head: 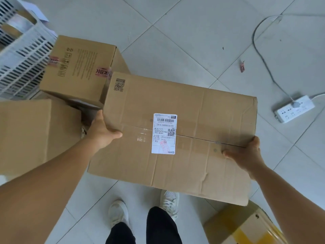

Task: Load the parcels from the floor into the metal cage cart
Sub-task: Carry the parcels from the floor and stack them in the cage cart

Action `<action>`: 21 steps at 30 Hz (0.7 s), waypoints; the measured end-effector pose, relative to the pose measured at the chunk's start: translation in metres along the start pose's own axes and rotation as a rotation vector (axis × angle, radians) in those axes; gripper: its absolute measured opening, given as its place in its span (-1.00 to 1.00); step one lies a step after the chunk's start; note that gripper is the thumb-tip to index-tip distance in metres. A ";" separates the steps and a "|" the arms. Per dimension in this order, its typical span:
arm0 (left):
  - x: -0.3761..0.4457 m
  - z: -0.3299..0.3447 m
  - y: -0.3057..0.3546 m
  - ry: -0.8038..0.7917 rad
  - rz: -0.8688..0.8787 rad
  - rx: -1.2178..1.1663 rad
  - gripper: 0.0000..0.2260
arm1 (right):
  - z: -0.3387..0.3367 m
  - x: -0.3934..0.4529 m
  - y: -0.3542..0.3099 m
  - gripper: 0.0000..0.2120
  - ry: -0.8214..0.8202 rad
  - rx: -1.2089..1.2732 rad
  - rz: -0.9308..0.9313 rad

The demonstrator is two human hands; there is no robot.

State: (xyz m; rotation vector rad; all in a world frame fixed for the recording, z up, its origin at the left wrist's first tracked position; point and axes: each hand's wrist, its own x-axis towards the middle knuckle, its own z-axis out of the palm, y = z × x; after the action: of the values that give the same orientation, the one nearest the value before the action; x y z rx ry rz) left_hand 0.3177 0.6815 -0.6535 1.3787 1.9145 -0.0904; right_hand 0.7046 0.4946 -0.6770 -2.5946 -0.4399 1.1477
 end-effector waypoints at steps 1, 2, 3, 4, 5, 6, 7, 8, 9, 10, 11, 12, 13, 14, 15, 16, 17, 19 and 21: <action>-0.005 -0.001 -0.001 0.016 0.011 -0.011 -0.09 | -0.001 -0.002 0.000 -0.10 0.004 0.012 -0.009; -0.010 -0.003 -0.001 0.030 0.013 -0.021 -0.12 | -0.004 -0.005 0.000 -0.11 0.004 0.024 -0.018; -0.015 -0.006 -0.002 0.041 0.015 -0.028 -0.15 | -0.007 -0.009 0.000 -0.12 0.004 0.032 -0.027; -0.020 -0.009 -0.004 0.048 0.015 -0.031 -0.19 | -0.010 -0.013 -0.001 -0.12 0.003 0.038 -0.037; -0.026 -0.014 -0.006 0.058 0.024 -0.034 -0.22 | -0.014 -0.019 -0.002 -0.13 0.005 0.042 -0.046; -0.033 -0.018 -0.006 0.066 0.027 -0.040 -0.24 | -0.018 -0.025 -0.002 -0.13 0.011 0.044 -0.054; -0.039 -0.023 -0.008 0.074 0.034 -0.046 -0.22 | -0.023 -0.032 -0.004 -0.14 0.020 0.044 -0.063; -0.047 -0.029 -0.008 0.077 0.032 -0.053 -0.17 | -0.028 -0.039 -0.006 -0.14 0.027 0.045 -0.074; -0.056 -0.036 -0.008 0.077 0.031 -0.065 -0.11 | -0.033 -0.047 -0.008 -0.15 0.032 0.046 -0.088; -0.064 -0.043 -0.008 0.077 0.031 -0.078 -0.06 | -0.039 -0.056 -0.011 -0.15 0.034 0.053 -0.103; -0.073 -0.051 -0.008 0.084 0.042 -0.093 -0.04 | -0.045 -0.065 -0.015 -0.15 0.034 0.064 -0.118; -0.083 -0.059 -0.010 0.091 0.044 -0.107 -0.04 | -0.050 -0.076 -0.018 -0.14 0.033 0.076 -0.133; -0.093 -0.069 -0.011 0.106 0.063 -0.120 -0.05 | -0.055 -0.087 -0.021 -0.12 0.033 0.087 -0.149; -0.102 -0.078 -0.015 0.119 0.076 -0.131 -0.06 | -0.060 -0.099 -0.024 -0.11 0.034 0.097 -0.164; -0.113 -0.089 -0.016 0.127 0.092 -0.145 -0.06 | -0.065 -0.112 -0.026 -0.11 0.039 0.102 -0.181; -0.125 -0.099 -0.018 0.130 0.099 -0.159 -0.05 | -0.070 -0.125 -0.028 -0.10 0.045 0.107 -0.200; -0.138 -0.110 -0.021 0.141 0.114 -0.174 -0.05 | -0.076 -0.138 -0.031 -0.11 0.048 0.117 -0.218; -0.165 -0.135 -0.029 0.169 0.129 -0.206 -0.05 | -0.087 -0.166 -0.036 -0.19 0.044 0.146 -0.257; -0.194 -0.160 -0.039 0.195 0.147 -0.228 -0.03 | -0.097 -0.196 -0.040 -0.29 0.034 0.181 -0.298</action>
State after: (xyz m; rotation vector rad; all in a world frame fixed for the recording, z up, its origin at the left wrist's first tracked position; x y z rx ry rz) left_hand 0.2244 0.5881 -0.4359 1.4073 1.9048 0.3352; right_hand 0.6456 0.4451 -0.4689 -2.2952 -0.6566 0.9902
